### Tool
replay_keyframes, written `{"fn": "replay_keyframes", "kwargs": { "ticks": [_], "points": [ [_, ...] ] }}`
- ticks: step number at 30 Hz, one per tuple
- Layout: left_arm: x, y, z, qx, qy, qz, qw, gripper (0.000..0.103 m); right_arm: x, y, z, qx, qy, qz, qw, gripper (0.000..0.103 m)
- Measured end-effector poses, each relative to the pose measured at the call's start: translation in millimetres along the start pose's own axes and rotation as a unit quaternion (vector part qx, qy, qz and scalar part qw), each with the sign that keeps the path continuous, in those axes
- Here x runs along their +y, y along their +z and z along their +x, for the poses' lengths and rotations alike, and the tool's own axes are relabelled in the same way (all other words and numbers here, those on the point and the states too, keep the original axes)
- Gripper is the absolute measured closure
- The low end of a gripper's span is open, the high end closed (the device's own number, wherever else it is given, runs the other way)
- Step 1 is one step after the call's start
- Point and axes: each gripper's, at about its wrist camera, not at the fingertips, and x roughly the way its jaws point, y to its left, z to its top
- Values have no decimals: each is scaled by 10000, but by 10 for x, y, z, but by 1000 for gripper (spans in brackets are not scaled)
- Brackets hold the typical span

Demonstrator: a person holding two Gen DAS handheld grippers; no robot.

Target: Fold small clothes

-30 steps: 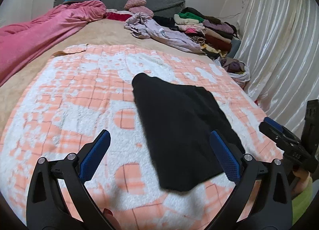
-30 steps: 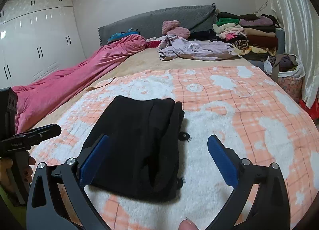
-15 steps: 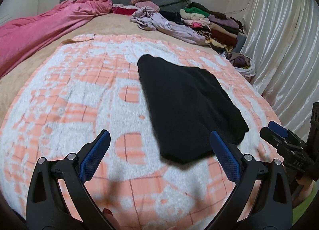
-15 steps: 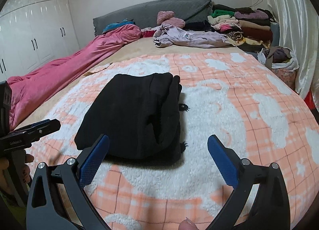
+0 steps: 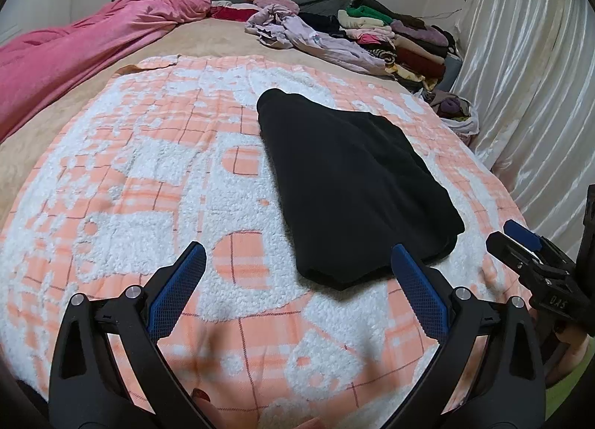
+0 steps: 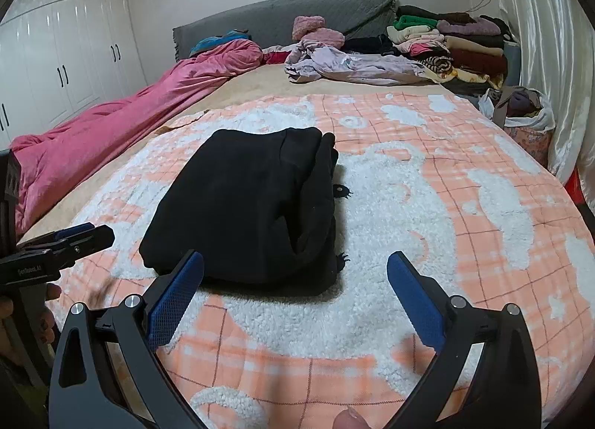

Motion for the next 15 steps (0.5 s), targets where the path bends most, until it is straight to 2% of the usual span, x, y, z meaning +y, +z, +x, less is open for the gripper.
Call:
{"fn": "replay_keyframes", "kwargs": {
  "ticks": [15],
  "points": [
    [15, -3, -46, 17, 95, -25, 10000, 10, 32, 47, -24, -31, -9, -39, 10000, 5]
  ]
}}
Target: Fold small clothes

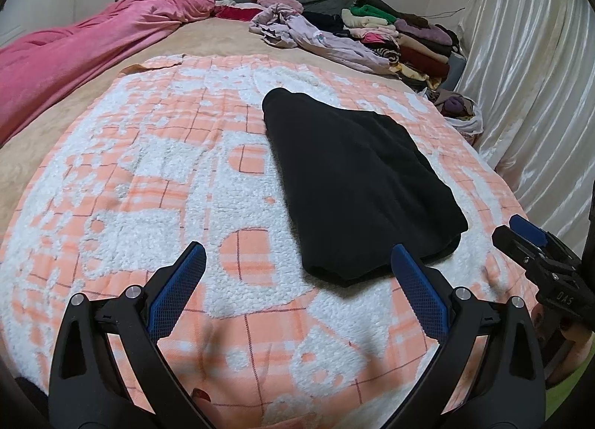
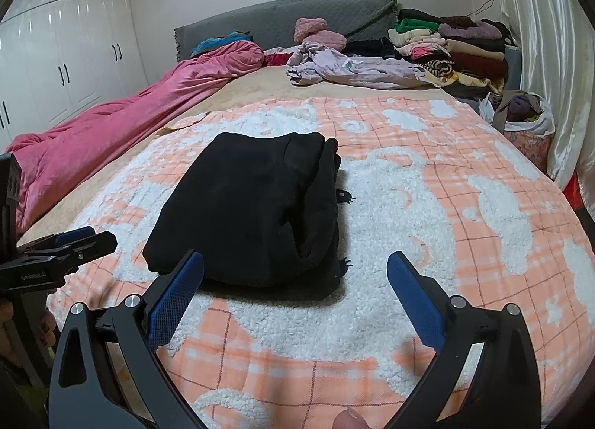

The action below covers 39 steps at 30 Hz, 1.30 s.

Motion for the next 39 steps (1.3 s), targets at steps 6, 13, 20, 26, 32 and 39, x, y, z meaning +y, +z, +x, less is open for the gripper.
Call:
{"fn": "replay_keyframes", "kwargs": {
  "ticks": [6, 13, 20, 26, 32, 39],
  "points": [
    [-7, 1, -7, 2, 71, 26, 10000, 10, -3, -1, -7, 9, -17, -28, 10000, 5],
    [-16, -6, -17, 8, 100, 22, 9999, 10, 5, -4, -10, 7, -3, -31, 10000, 5],
    [3, -11, -40, 12, 140, 22, 9999, 10, 8, -5, -14, 10, -9, -43, 10000, 5],
    [11, -22, -44, 37, 163, 14, 9999, 10, 5, -3, -17, 21, -11, -41, 10000, 5],
    [27, -26, -47, 56, 180, 4, 9998, 10, 7, -4, -24, 19, -8, -39, 10000, 5],
    [22, -26, -48, 51, 190, 37, 9998, 10, 5, -9, -31, 30, -12, -46, 10000, 5]
  ]
}}
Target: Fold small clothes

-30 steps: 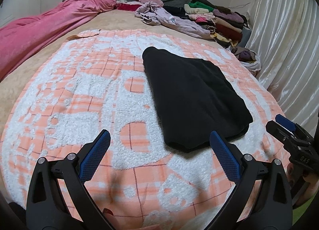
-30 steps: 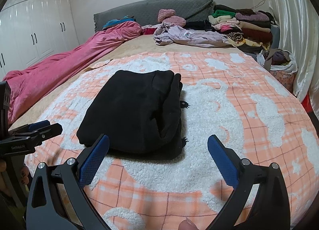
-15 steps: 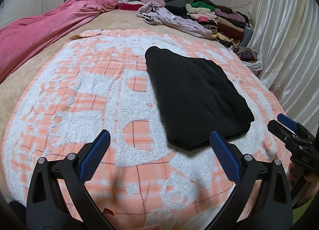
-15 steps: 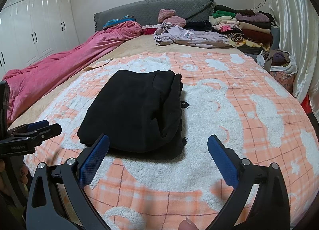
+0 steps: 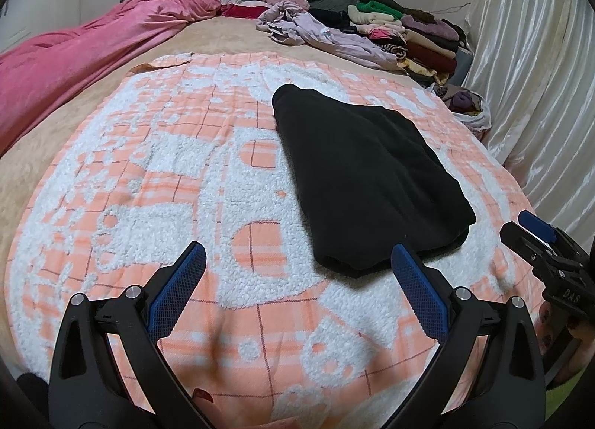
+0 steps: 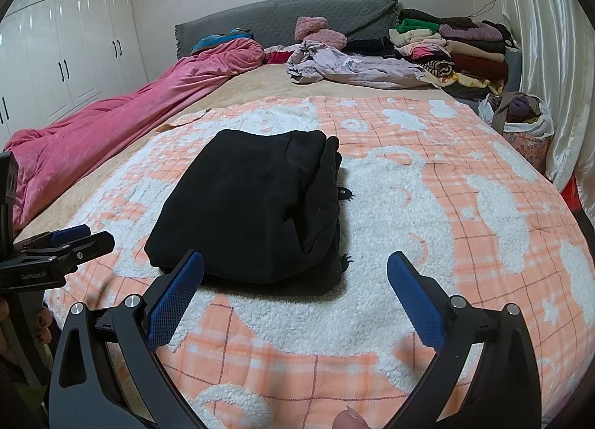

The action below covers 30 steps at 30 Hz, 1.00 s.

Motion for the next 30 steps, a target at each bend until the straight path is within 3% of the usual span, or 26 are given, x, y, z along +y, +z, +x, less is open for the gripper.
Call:
{"fn": "replay_keyframes", "kwargs": {
  "ticks": [13, 20, 25, 28, 30],
  "points": [
    [0, -29, 1, 12, 44, 112, 9999, 10, -41, -45, -21, 38, -126, 69, 9999, 5],
    [28, -56, -4, 96, -4, 158, 9998, 10, -230, -95, -16, 118, -459, 365, 9982, 5],
    [349, -66, 23, 183, 443, -46, 9988, 10, -680, -221, -138, 57, -1104, 960, 9892, 5],
    [785, -26, 18, 201, 587, -415, 9972, 10, -1283, -430, -383, -32, -1984, 1595, 9671, 5],
    [1140, 17, 11, 183, 883, -599, 9941, 10, -1658, -612, -585, -107, -2554, 1887, 9482, 5]
  ]
}}
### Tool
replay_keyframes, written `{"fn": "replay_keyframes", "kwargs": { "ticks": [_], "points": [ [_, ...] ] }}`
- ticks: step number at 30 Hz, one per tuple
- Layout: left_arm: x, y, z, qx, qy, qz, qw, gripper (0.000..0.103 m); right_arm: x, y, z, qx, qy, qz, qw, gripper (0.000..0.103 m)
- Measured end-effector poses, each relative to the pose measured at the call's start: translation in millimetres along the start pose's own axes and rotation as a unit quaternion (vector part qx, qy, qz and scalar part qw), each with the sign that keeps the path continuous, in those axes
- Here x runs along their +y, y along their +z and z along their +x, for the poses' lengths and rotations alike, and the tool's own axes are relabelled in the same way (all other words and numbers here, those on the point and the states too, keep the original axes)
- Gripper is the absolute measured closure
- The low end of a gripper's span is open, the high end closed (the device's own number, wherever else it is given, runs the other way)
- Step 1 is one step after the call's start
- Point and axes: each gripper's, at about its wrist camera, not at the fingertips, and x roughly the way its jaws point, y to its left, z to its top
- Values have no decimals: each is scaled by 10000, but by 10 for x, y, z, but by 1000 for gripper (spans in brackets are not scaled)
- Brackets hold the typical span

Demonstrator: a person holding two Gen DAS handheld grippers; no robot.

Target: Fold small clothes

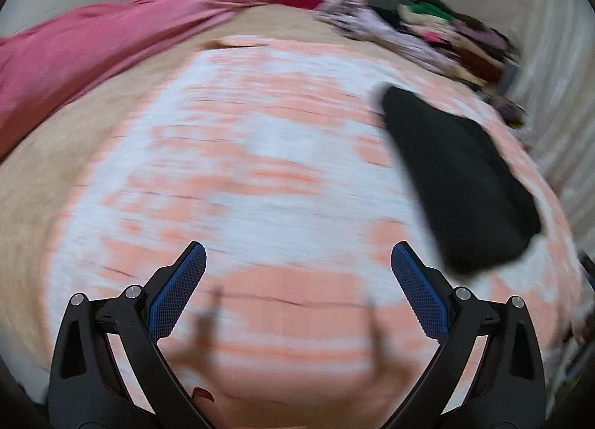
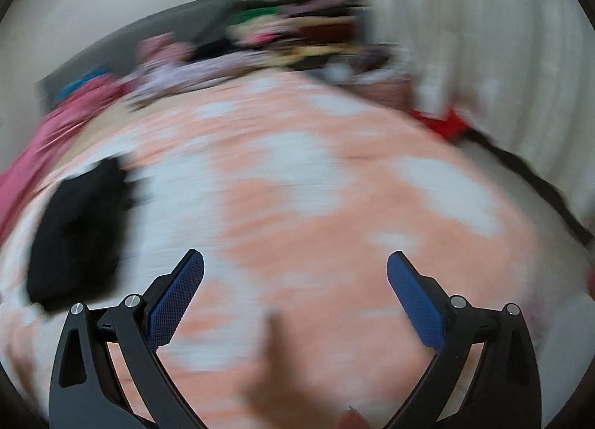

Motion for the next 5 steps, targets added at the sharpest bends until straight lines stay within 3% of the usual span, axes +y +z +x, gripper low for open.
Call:
{"fn": "replay_keyframes", "kwargs": {
  "ticks": [2, 5],
  "points": [
    [494, 123, 76, 3, 409, -263, 9988, 10, -670, -59, -18, -126, -849, 419, 9954, 5],
    [1219, 300, 146, -18, 1133, -591, 9918, 10, -1775, -260, -131, -34, -2065, 1294, 9699, 5]
  ]
}}
